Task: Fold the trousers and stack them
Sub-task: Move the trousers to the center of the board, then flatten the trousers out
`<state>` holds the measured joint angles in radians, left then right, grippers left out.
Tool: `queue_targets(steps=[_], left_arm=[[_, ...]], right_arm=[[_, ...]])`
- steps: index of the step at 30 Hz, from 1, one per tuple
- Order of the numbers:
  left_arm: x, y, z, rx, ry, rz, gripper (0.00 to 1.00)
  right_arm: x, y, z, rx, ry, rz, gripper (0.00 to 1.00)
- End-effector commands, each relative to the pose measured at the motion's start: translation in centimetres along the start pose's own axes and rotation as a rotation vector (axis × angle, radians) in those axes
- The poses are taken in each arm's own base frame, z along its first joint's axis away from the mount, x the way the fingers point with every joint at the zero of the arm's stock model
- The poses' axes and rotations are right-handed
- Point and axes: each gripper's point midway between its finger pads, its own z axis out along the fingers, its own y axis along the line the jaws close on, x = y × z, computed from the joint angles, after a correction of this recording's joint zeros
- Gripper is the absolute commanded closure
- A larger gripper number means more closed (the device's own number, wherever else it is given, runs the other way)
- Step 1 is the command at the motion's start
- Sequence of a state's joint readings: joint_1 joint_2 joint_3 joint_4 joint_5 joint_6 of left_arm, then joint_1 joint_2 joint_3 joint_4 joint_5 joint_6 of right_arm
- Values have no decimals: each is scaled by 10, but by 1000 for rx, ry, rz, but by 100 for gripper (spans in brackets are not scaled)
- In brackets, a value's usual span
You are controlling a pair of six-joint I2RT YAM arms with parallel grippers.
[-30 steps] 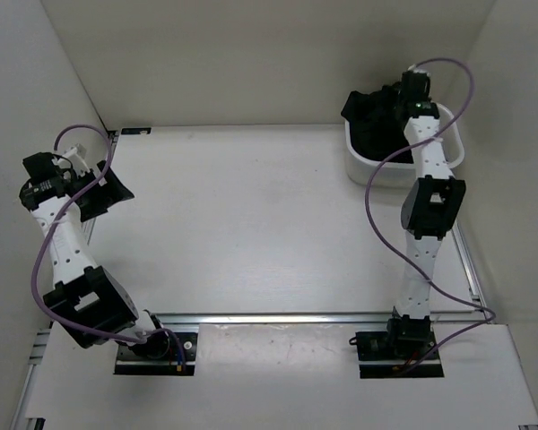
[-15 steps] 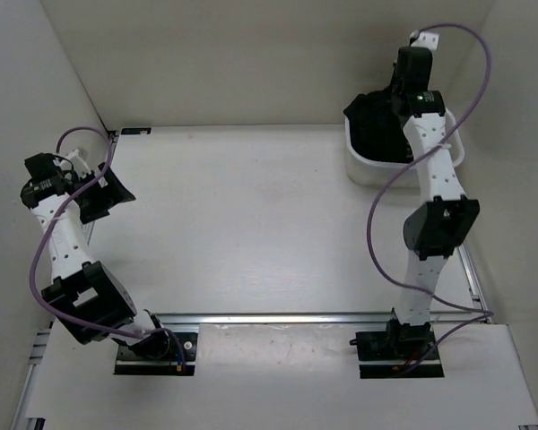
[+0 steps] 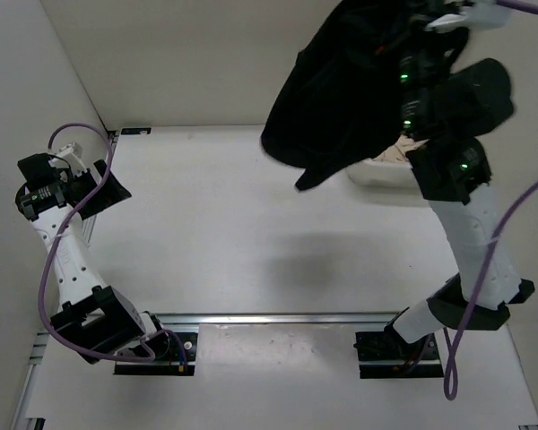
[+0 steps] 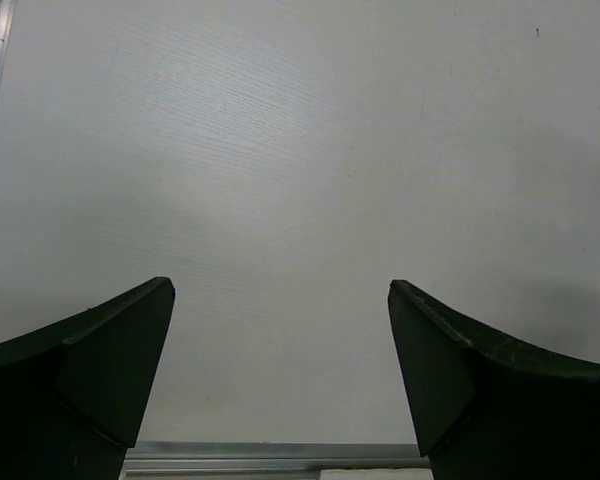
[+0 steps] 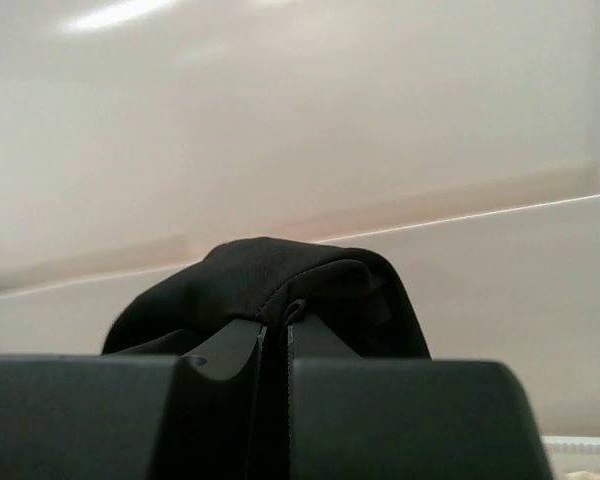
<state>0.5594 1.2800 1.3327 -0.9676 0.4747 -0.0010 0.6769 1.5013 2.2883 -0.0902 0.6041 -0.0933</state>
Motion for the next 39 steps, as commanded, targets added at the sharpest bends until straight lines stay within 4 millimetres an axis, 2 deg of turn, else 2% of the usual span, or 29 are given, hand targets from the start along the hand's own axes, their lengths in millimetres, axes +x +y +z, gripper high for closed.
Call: queue_targets(steps=[1,2,5,6,7,8,9,10,11,13,15,16,17,19,20,22,23,24,25,26,28,29,31,33,35,36,37,38,39], left_arm=[[-19,-2,-21,-45,-80,38,0],[-22,-2,-25,-59,-98,46,0],[-21,4,-29,-103,-99,44,0],[-22,4,-32,-112,-108,47,0],[-22,6,-32,-123,-108,47,0],[-22,6,-32,-123,-108,47,0],[-22,6,-32,-123,-108,47,0],[-22,6,-32,-123,-108,47,0],[-22,6,-32,-123,-108,47,0],[-18,4,-26,-108,-88,46,0],[-13,3,-17,-74,-49,30,0],[-10,-8,-11,-38,-28,48,0],[-5,-18,-6,4,1,53,0],[10,-33,11,55,86,70,1],[18,-57,21,83,135,145,3],[37,-80,43,76,218,244,5],[64,-115,53,114,289,365,5],[83,-114,63,50,336,433,5],[101,-122,78,40,389,493,3],[125,-147,84,69,417,599,0],[147,-155,98,34,450,693,0],[167,-167,106,50,487,751,0],[182,-175,117,62,517,785,0],[201,-174,129,43,566,825,0],[212,-161,137,-10,592,851,0],[214,-153,141,-44,595,862,0],[216,-138,143,-96,612,870,3],[218,-137,145,-95,611,870,5],[215,-137,143,-100,597,871,12]], right_arm=[[145,62,8,-87,272,-143,100],[184,80,3,-123,339,-160,100],[271,121,-27,-207,494,-184,93],[300,146,-46,-308,560,-168,79],[344,167,-66,-436,662,-188,67],[358,193,-86,-614,713,-168,52],[359,222,-112,-827,730,-153,14],[354,251,-148,-1035,749,-98,1],[346,260,-163,-1066,744,-108,1],[335,248,-158,-1032,732,-147,1],[329,219,-137,-886,750,-132,1],[312,200,-127,-817,740,-104,1],[328,168,-115,-712,779,-99,1],[331,124,-107,-527,849,-28,1],[356,74,-105,-363,942,-62,1],[392,11,-121,-154,1107,-20,1],[406,-5,-136,-119,1184,-3,1],[421,-19,-155,-84,1271,15,1],[449,-39,-189,-36,1398,73,1],[463,-43,-205,-31,1448,108,1],[486,-48,-224,-23,1487,185,1],[500,-52,-249,7,1543,214,1],[514,-45,-260,-21,1563,246,1],[529,-38,-273,-22,1613,277,1],[538,-32,-286,-23,1668,279,1],[549,-31,-301,-16,1719,263,1],[551,-29,-307,-12,1752,252,1],[561,-32,-315,18,1792,249,1],[567,-35,-323,35,1824,240,7]])
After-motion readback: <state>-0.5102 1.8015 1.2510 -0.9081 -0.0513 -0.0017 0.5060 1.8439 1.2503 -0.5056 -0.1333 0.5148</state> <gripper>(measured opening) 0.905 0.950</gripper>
